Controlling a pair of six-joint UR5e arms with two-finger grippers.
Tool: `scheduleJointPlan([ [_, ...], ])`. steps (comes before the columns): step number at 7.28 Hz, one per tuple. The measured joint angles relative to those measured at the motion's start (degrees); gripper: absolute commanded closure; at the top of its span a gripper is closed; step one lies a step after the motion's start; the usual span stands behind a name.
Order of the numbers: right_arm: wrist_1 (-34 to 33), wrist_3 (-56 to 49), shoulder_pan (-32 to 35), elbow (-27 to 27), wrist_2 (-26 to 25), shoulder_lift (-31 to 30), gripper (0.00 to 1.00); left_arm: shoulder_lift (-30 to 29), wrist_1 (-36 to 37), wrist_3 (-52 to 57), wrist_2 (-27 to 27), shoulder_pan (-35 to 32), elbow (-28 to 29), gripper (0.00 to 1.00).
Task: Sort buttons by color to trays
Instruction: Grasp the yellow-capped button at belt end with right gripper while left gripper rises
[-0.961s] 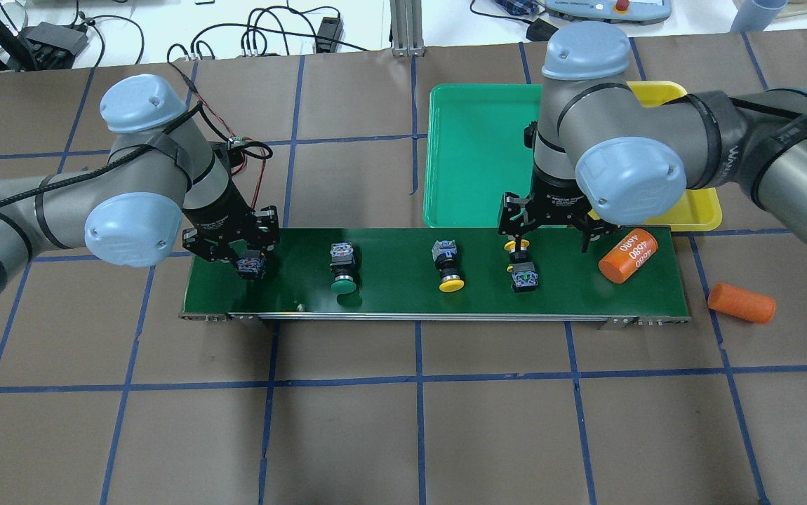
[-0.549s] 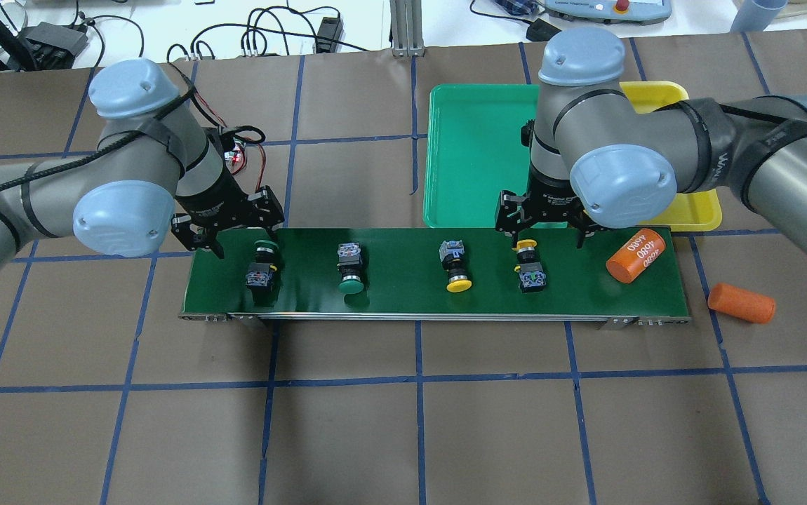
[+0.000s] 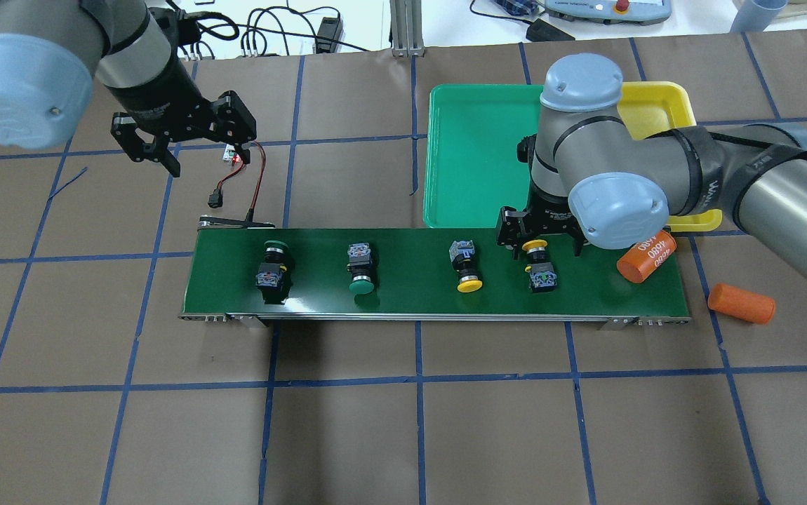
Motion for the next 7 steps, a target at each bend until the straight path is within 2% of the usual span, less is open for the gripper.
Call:
scheduleJointPlan([
  [1,-0.48,-0.21,-0.09,1.20,-0.18,-0.10,0.31,-0.80,-2.91,0.65,0.41,0.15,2.97,0.00],
  [2,-0.77,-0.29,-0.20,1.92,-0.47,-0.17,0.61,-1.07,-4.52,1.43,0.64,0.28,4.63,0.00],
  [3,-0.88,-0.28,-0.30,2.42,-0.74,-0.26,0.91,-0.69,-5.05,2.70,0.83,0.39,4.73,0.00],
  [4,-0.91,-0.22,-0.37,2.78,-0.99,-0.40,1.00,-0.47,-4.93,3.98,0.91,0.57,4.47,0.00],
  [7,-0.96,-0.30,-1.72,1.47,-1.26,-0.84,1.00,-1.35,-3.90,4.92,1.78,1.39,3.31,0.00],
])
